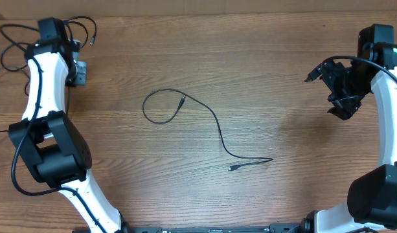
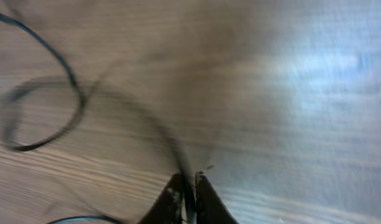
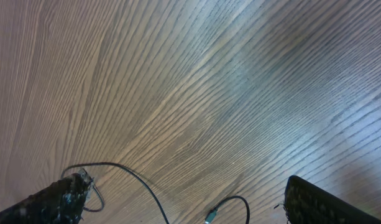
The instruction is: Untangle cables
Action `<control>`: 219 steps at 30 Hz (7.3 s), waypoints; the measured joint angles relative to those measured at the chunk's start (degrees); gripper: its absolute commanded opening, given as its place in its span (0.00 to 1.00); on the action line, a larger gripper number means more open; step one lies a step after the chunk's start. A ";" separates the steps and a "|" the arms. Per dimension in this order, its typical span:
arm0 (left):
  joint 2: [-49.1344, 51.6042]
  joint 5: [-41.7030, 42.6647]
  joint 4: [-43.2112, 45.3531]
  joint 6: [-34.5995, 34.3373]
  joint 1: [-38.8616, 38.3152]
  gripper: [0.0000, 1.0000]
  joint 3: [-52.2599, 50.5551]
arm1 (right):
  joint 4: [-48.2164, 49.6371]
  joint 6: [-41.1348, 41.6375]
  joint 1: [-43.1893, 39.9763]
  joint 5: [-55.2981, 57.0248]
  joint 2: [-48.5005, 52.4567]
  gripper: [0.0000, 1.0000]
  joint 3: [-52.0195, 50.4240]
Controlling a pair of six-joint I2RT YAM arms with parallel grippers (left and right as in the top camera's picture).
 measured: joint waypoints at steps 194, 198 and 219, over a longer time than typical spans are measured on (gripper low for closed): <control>2.86 8.02 -20.96 -54.31 20.87 1.00 8.52 | 0.02 0.00 0.00 0.00 0.00 1.00 0.00; 2.86 8.02 -22.62 -52.59 21.68 1.00 8.52 | 0.00 0.00 0.00 0.00 0.00 1.00 0.00; 2.86 11.72 -18.78 -60.57 33.33 1.00 8.52 | 0.00 0.00 0.00 0.00 0.00 1.00 0.00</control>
